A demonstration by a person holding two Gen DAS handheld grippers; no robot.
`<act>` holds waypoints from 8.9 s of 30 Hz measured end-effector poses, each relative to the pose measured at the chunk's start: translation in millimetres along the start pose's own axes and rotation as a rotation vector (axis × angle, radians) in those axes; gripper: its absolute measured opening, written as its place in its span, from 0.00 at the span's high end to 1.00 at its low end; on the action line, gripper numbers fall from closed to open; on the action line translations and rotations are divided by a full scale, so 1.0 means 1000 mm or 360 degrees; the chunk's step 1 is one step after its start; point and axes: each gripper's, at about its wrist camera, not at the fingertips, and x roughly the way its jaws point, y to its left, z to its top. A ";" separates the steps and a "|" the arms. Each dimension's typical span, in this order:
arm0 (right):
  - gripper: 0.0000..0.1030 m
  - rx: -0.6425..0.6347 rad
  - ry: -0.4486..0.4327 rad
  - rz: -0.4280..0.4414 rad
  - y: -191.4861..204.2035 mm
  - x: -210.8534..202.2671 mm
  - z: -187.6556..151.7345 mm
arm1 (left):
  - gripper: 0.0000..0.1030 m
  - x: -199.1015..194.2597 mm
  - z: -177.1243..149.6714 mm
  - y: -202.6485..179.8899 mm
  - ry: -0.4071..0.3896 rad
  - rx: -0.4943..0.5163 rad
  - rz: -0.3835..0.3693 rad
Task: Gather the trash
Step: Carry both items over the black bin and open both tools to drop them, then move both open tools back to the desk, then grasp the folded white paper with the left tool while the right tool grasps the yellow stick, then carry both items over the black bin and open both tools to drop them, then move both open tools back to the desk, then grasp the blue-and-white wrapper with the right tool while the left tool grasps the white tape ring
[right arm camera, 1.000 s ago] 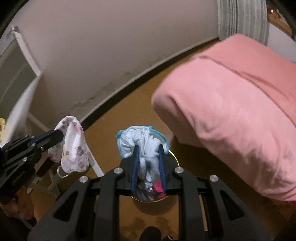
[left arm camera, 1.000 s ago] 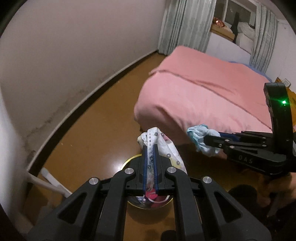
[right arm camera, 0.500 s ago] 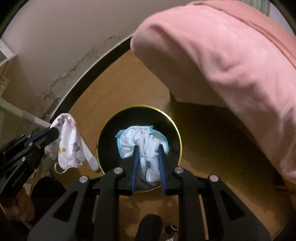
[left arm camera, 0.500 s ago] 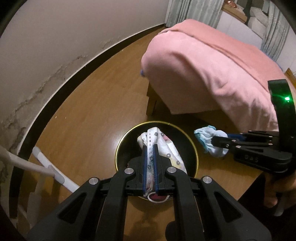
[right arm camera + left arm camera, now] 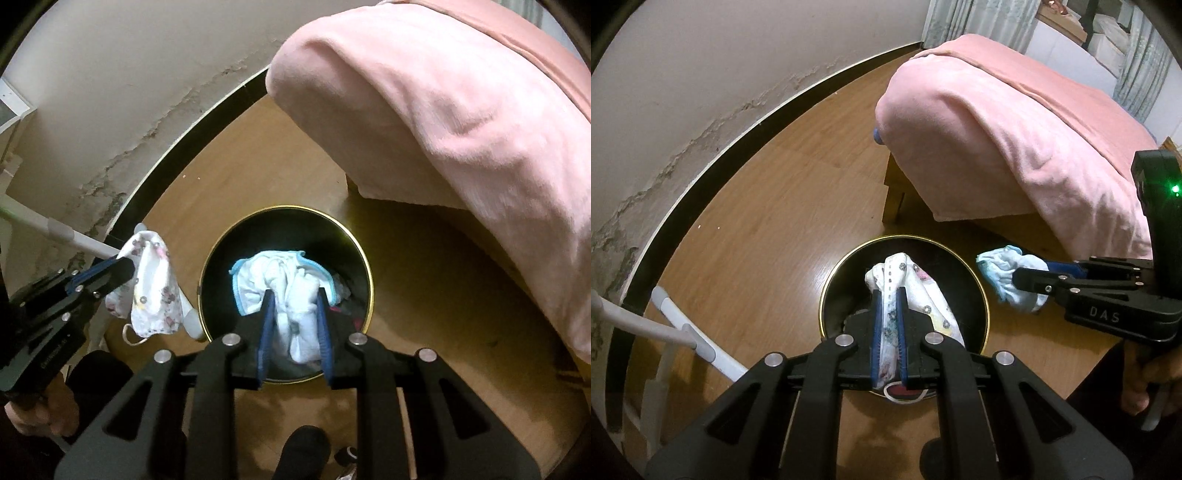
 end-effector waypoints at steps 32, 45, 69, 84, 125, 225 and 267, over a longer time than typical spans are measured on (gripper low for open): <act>0.35 -0.0091 -0.0456 -0.0146 0.032 -0.203 0.023 | 0.13 -0.178 0.030 -0.067 -0.0329 0.0143 -0.0010; 0.31 -0.0806 -0.0540 0.0363 0.282 -0.251 0.008 | 0.10 -0.409 -0.073 0.102 -0.0610 -0.0383 0.0659; 0.31 -0.1480 -0.0220 0.0505 0.628 -0.145 -0.041 | 0.11 -0.468 -0.249 0.277 -0.0432 -0.1141 0.1010; 0.87 -0.1587 0.0072 0.0255 0.693 -0.109 -0.011 | 0.64 -0.477 -0.260 0.286 -0.0391 -0.1203 0.0973; 0.87 -0.0314 -0.0209 -0.0052 0.144 -0.224 0.065 | 0.66 -0.290 0.034 0.003 -0.0429 -0.0053 0.0130; 0.31 -0.1949 -0.0235 0.0771 0.641 -0.229 -0.108 | 0.09 -0.513 -0.271 0.265 -0.0528 -0.1101 0.1092; 0.83 -0.1847 -0.0282 0.0796 0.620 -0.244 -0.084 | 0.48 -0.459 -0.227 0.319 -0.0296 -0.0935 0.0970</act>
